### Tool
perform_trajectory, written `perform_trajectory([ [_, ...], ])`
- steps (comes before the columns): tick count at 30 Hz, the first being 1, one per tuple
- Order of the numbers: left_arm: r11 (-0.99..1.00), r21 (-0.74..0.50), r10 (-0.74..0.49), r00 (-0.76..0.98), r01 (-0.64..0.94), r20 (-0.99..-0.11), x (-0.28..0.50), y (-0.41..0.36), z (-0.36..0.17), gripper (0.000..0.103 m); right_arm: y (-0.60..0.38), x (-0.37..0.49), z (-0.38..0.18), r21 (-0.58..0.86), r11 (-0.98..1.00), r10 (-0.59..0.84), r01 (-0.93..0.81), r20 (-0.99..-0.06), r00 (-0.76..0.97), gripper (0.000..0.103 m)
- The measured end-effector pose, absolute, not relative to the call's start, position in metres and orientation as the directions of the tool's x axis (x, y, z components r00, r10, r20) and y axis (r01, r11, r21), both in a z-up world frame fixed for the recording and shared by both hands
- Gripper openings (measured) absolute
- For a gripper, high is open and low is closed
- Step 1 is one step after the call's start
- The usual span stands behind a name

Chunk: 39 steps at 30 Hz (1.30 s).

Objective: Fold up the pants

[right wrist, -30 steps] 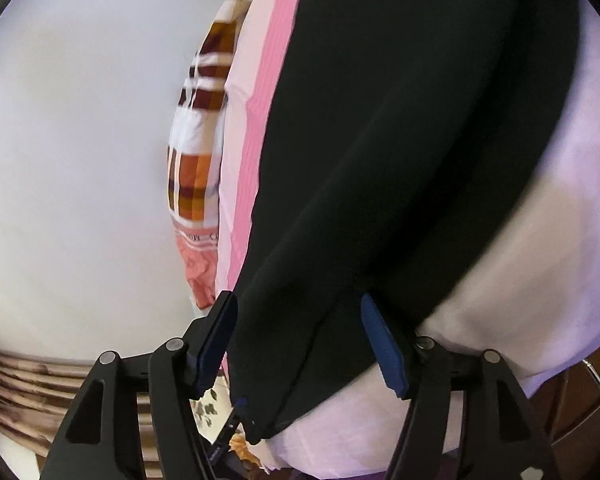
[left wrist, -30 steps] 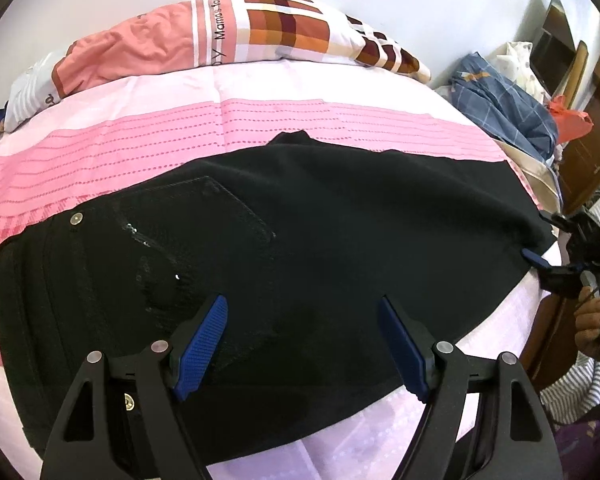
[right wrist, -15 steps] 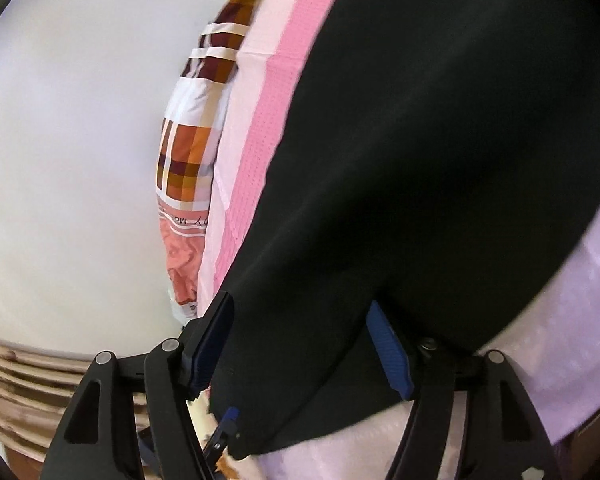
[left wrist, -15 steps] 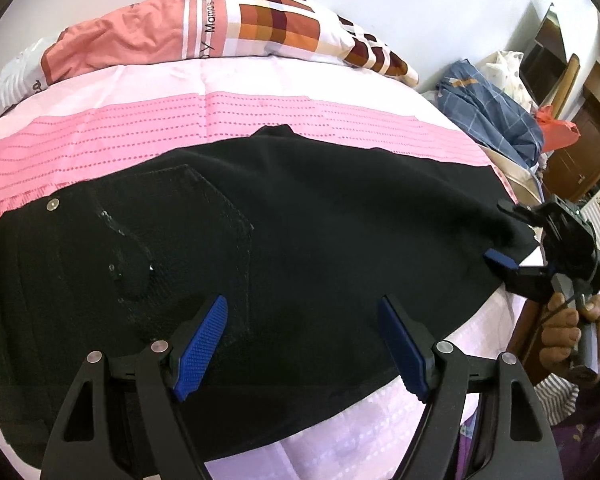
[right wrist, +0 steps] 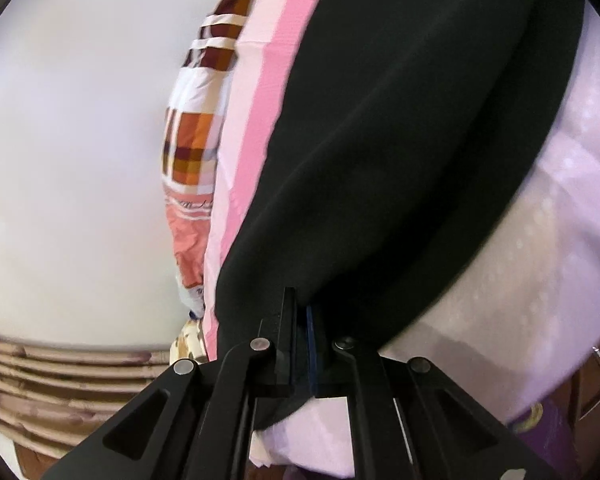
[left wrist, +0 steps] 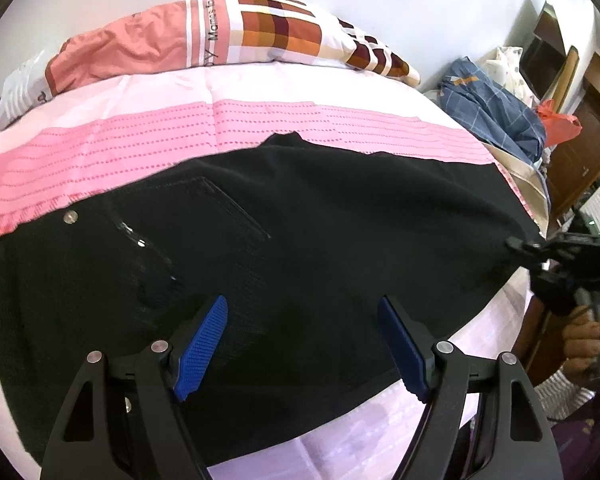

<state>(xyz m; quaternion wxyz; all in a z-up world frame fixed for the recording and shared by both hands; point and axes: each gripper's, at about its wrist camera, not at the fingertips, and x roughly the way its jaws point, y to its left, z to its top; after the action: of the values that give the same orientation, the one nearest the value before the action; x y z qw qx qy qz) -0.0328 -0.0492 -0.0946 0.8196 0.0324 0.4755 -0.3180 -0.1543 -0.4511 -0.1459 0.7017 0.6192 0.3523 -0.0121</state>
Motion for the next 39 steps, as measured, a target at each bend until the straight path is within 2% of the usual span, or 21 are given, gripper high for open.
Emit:
perform_trajectory([
  [4,0.800,-0.233,-0.477,0.351,0.552,-0.806,-0.031,-0.045,-0.098,0.079,-0.449,-0.164,-0.164,0.822,0.249,0.430,0.512,-0.567,0.702,0.005],
  [7,0.808,-0.227,-0.463,0.347,0.544,-0.815,-0.029,-0.043,-0.103,0.079,-0.448,-0.165,-0.177,0.822,0.231,0.435,0.521,-0.566,0.700,0.004],
  [10,0.806,-0.222,-0.463,0.351,0.549,-0.814,-0.030,-0.041,-0.103,0.079,-0.450,-0.164,-0.174,0.857,0.198,0.460,0.476,-0.510,0.727,0.010],
  [12,0.806,-0.214,-0.459,0.353,0.552,-0.815,-0.030,-0.041,-0.103,0.079,-0.448,-0.160,-0.171,0.861,0.212,0.468,0.463,-0.505,0.725,0.027],
  [13,0.806,-0.211,-0.457,0.355,0.553,-0.816,-0.030,-0.041,-0.103,0.079,-0.445,-0.156,-0.172,0.868,0.204,0.481,0.452,-0.491,0.726,0.040],
  [14,0.806,-0.208,-0.456,0.357,0.554,-0.815,-0.029,-0.041,-0.103,0.079,-0.441,-0.154,-0.173,0.886,0.178,0.495,0.429,-0.457,0.739,0.044],
  [15,0.807,-0.207,-0.455,0.359,0.553,-0.815,-0.029,-0.041,-0.103,0.079,-0.435,-0.151,-0.174,0.899,0.158,0.510,0.408,-0.428,0.746,0.044],
  [19,0.807,-0.230,-0.468,0.351,0.544,-0.811,-0.027,-0.038,-0.105,0.079,-0.403,-0.129,-0.173,0.905,0.189,0.570,0.380,-0.416,0.708,0.050],
  [23,0.811,-0.227,-0.461,0.350,0.540,-0.815,-0.027,-0.036,-0.109,0.079,-0.380,-0.106,-0.161,0.873,0.337,0.557,0.351,-0.486,0.673,0.054],
  [24,0.812,-0.227,-0.461,0.351,0.538,-0.815,-0.027,-0.035,-0.109,0.079,-0.379,-0.105,-0.161,0.870,0.347,0.556,0.352,-0.493,0.670,0.052],
  [25,0.812,-0.228,-0.462,0.353,0.538,-0.813,-0.027,-0.033,-0.109,0.079,-0.377,-0.104,-0.161,0.860,0.363,0.549,0.358,-0.508,0.663,0.038],
  [26,0.812,-0.227,-0.462,0.357,0.537,-0.812,-0.026,-0.032,-0.109,0.079,-0.376,-0.103,-0.164,0.842,0.386,0.547,0.376,-0.538,0.642,0.011],
  [29,0.819,-0.208,-0.452,0.377,0.535,-0.808,-0.025,-0.025,-0.108,0.079,-0.375,-0.111,-0.178,0.859,0.317,0.590,0.403,-0.511,0.625,0.007],
  [33,0.831,-0.138,-0.411,0.427,0.539,-0.806,-0.023,-0.012,-0.108,0.079,-0.374,-0.120,-0.166,0.872,0.322,0.593,0.370,-0.490,0.639,0.006],
  [36,0.843,-0.089,-0.375,0.462,0.531,-0.804,-0.017,0.001,-0.110,0.079,-0.369,-0.121,-0.168,0.836,0.381,0.594,0.396,-0.549,0.588,0.006],
  [37,0.841,-0.098,-0.385,0.461,0.532,-0.800,-0.014,0.006,-0.111,0.079,-0.370,-0.123,-0.176,0.825,0.382,0.598,0.417,-0.565,0.569,0.001],
  [39,0.843,-0.080,-0.379,0.482,0.532,-0.790,-0.012,0.011,-0.112,0.079,-0.374,-0.125,-0.185,0.837,0.338,0.609,0.431,-0.544,0.578,0.000],
])
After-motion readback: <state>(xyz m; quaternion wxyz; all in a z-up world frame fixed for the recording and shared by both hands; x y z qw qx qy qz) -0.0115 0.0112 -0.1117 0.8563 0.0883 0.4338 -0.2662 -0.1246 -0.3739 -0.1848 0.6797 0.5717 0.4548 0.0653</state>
